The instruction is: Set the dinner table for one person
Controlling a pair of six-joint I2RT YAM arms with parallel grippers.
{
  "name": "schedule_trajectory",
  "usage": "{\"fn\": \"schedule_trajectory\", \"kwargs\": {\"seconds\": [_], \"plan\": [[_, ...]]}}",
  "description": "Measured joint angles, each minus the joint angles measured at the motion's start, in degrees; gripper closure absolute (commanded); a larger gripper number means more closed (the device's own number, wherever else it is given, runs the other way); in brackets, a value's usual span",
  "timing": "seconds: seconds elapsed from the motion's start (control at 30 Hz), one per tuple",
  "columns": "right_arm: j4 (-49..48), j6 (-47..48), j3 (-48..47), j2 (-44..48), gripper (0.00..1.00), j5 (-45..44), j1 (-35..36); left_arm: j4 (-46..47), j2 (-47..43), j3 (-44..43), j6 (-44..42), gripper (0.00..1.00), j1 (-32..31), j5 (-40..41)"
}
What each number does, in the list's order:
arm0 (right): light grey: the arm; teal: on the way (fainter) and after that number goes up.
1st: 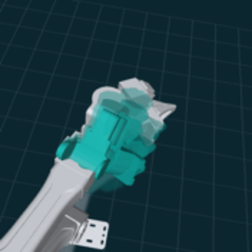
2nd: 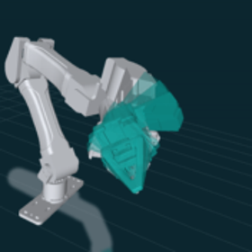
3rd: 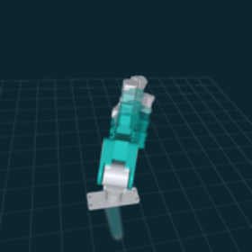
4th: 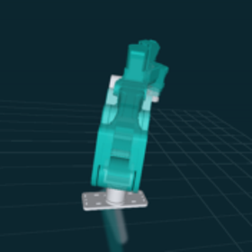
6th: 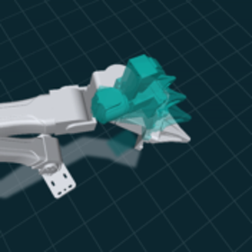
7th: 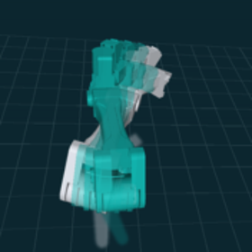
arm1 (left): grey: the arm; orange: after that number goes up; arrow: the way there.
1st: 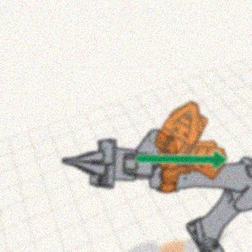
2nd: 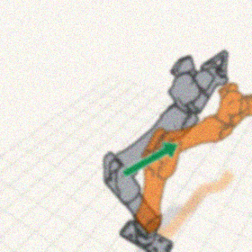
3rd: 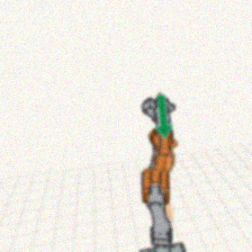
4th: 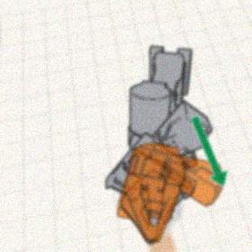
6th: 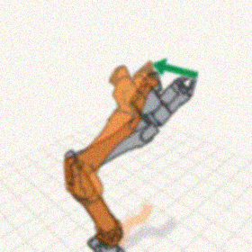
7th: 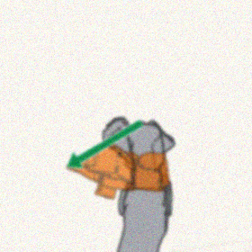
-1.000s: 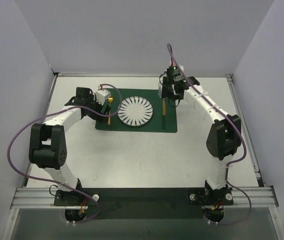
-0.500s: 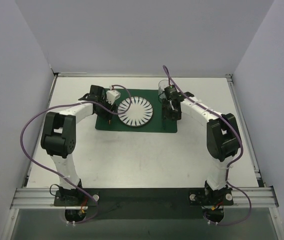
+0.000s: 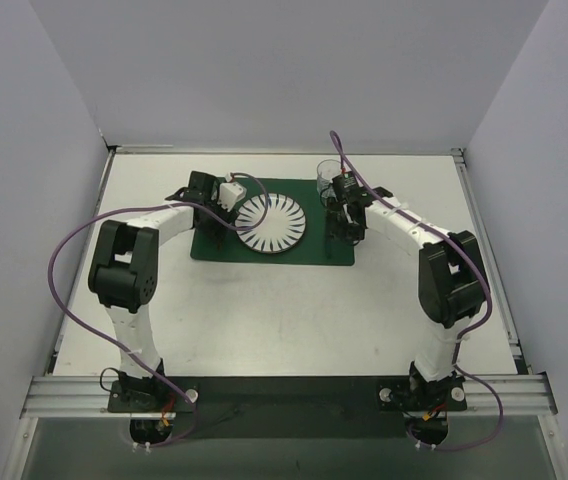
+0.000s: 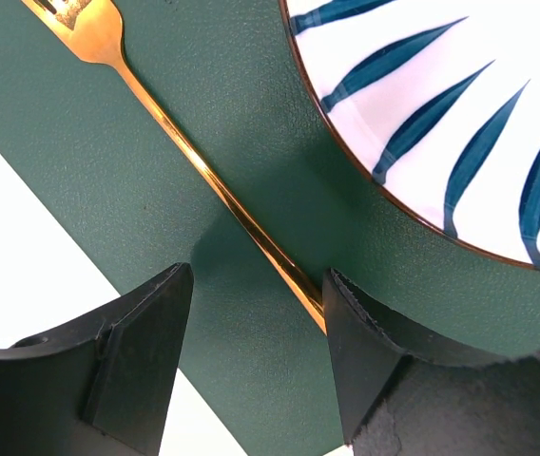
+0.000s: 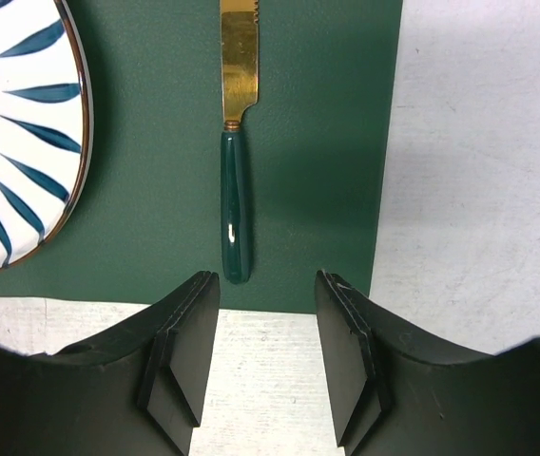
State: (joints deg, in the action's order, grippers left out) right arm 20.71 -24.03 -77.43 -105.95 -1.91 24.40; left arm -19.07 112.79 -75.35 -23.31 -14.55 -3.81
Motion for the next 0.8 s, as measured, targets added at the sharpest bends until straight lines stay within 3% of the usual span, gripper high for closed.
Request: {"fn": "schedule_trajectory", "kwargs": {"seconds": [0.8], "plan": [[-0.37,-0.02,0.2,1.6,0.55,0.07,-0.79,0.46,-0.85,0.92,-1.42,0.32,-0.31,2.08]]}}
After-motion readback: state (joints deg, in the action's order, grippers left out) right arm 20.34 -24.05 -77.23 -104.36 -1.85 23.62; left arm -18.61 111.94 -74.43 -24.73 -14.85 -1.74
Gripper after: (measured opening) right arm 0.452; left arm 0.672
